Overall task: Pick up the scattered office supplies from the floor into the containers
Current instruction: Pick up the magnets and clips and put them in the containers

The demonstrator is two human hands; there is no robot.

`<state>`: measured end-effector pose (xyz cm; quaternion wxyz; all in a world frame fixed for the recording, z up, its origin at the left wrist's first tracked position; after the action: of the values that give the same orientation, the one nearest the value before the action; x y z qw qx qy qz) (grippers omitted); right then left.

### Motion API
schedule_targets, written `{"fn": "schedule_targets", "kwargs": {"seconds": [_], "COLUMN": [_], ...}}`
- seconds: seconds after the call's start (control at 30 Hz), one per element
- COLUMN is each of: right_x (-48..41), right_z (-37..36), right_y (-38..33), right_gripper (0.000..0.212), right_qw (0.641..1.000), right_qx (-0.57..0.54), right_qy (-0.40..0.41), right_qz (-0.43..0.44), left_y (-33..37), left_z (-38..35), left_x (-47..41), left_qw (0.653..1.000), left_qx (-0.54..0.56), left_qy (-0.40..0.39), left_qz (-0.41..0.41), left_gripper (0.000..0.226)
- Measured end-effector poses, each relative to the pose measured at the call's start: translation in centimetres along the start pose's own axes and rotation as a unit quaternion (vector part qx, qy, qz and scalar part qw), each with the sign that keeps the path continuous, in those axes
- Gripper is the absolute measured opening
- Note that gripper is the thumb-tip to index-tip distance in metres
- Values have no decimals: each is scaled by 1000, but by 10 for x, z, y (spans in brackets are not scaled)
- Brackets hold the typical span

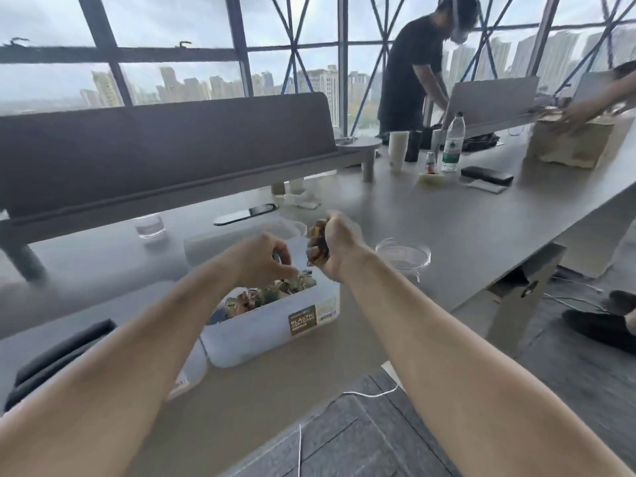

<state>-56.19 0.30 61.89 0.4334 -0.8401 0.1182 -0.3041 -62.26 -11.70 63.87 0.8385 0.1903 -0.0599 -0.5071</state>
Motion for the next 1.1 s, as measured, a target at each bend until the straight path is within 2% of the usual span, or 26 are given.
{"fn": "schedule_targets", "kwargs": {"seconds": [0.17, 0.23, 0.33, 0.47, 0.6, 0.73, 0.83, 0.9, 0.97, 1.03, 1.1], "right_x": [-19, -15, 10, 57, 93, 107, 128, 147, 175, 209, 245], "right_z": [-37, -39, -36, -31, -31, -42, -22, -2, 27, 65, 106], "right_y": [22, 20, 10, -6, -1, 18, 28, 31, 34, 40, 50], "right_gripper": [27, 40, 44, 55, 65, 58, 58, 58, 60, 59, 56], "right_qw": [971, 957, 942, 946, 946, 966, 970, 954, 924, 892, 870], "right_qx": [237, 289, 335, 323, 322, 249, 232, 291, 378, 448, 485], "right_qy": [-7, 3, 8, -29, -27, -27, 17, 20, 21, 52, 81], "right_qz": [36, 30, 14, 10, 7, 58, 78, 73, 47, 34, 23], "left_y": [-36, -36, -32, -10, 19, 18, 19, 27, 44, 69, 103], "left_z": [-5, 1, 15, 32, 34, 31, 22, 14, 1, -22, -50], "left_x": [13, 21, 35, 68, 105, 139, 167, 180, 187, 189, 190], "left_qw": [997, 997, 997, 998, 997, 991, 992, 992, 993, 994, 993], "left_qx": [12, 12, 21, 35, 34, 47, 54, 68, 91, 100, 108], "left_qy": [-52, -46, -23, 32, 60, 122, 109, 94, 75, 53, 39], "left_qz": [58, 56, 66, 50, 42, 42, 38, 38, 32, 13, -14], "left_gripper": [17, 25, 39, 37, 31, 26, 24, 24, 15, 2, 4]}}
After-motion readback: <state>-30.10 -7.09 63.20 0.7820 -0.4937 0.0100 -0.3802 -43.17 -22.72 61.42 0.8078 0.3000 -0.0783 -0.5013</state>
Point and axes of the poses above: each hand's wrist, its own x-axis away from the middle knuckle, its own z-axis out of the back of the hand, y = z × x, the point moved 5 cm from there along -x, towards the middle knuckle, and after that the axes turned 9 degrees about -z, right-handed, at the moved point
